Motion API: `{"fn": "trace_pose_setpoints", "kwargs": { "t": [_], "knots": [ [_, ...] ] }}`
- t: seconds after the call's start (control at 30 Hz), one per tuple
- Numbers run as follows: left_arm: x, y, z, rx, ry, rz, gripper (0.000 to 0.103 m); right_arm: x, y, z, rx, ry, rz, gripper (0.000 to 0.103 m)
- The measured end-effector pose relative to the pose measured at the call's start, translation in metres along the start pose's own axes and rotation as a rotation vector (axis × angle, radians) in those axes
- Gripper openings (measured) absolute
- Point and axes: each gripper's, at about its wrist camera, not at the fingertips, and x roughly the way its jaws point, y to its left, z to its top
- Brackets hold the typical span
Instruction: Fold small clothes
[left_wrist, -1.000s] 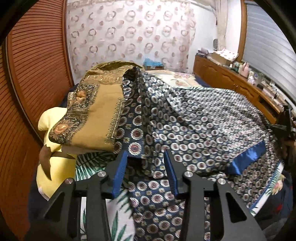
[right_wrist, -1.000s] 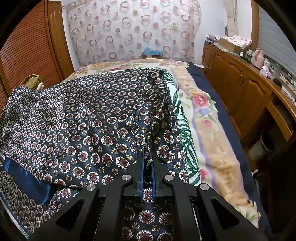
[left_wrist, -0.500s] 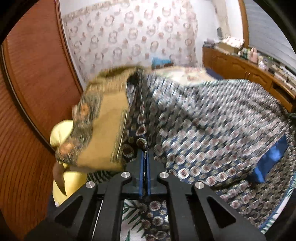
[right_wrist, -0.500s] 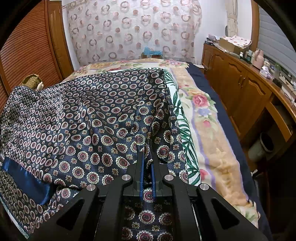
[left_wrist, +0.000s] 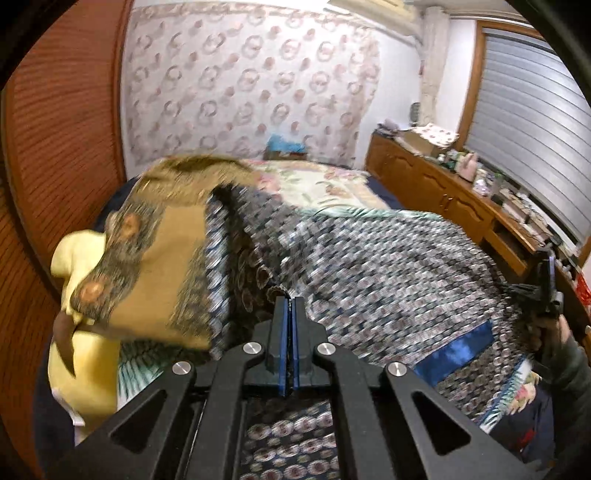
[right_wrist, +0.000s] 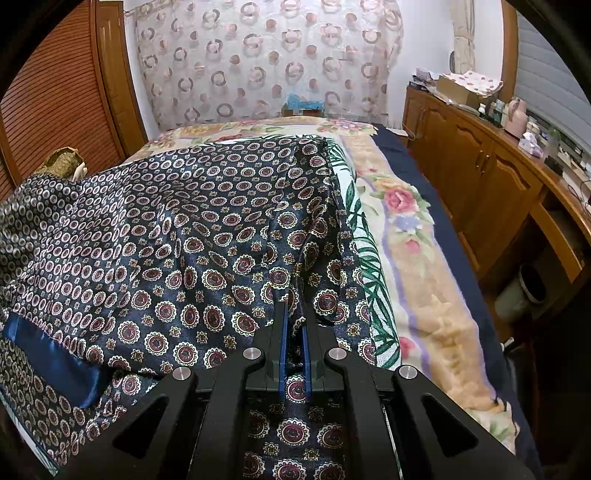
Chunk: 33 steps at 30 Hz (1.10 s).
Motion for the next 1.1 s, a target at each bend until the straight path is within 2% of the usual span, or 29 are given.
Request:
{"fn": "trace_pose_setpoints", "kwargs": {
  "t": [0.07, 0.13, 0.27, 0.5, 0.63, 0.73, 0.93, 1.1],
  "knots": [
    [0.005, 0.010, -0.011, -0.031, 0.017, 0.006, 0.003, 0.000, -0.001, 0.000, 0.005, 0.000, 0.020, 0.006],
    [0.005, 0.013, -0.019, -0.043, 0.022, 0.017, 0.003, 0.000, -0.003, 0.001, 0.016, 0.001, 0.046, 0.002],
    [-0.009, 0.020, -0.024, -0.066, -0.016, 0.012, 0.002, -0.014, -0.004, 0.003, 0.017, -0.040, 0.072, 0.001],
    [-0.044, 0.019, -0.014, -0.085, -0.093, -0.036, 0.002, -0.080, 0.001, 0.014, -0.062, -0.157, 0.081, 0.000],
    [-0.061, 0.014, -0.027, -0.091, -0.109, -0.057, 0.002, -0.109, -0.002, 0.010, -0.085, -0.187, 0.084, 0.000],
    [-0.061, 0.014, -0.050, -0.092, -0.084, -0.019, 0.002, -0.117, -0.011, -0.004, -0.083, -0.176, 0.077, 0.001],
    [-0.036, 0.026, -0.088, -0.128, 0.015, 0.014, 0.002, -0.100, -0.020, -0.035, -0.062, -0.108, 0.055, 0.001],
    [-0.025, 0.029, -0.092, -0.118, 0.044, 0.063, 0.003, -0.080, -0.022, -0.037, -0.014, -0.081, 0.058, 0.001]
  ]
}}
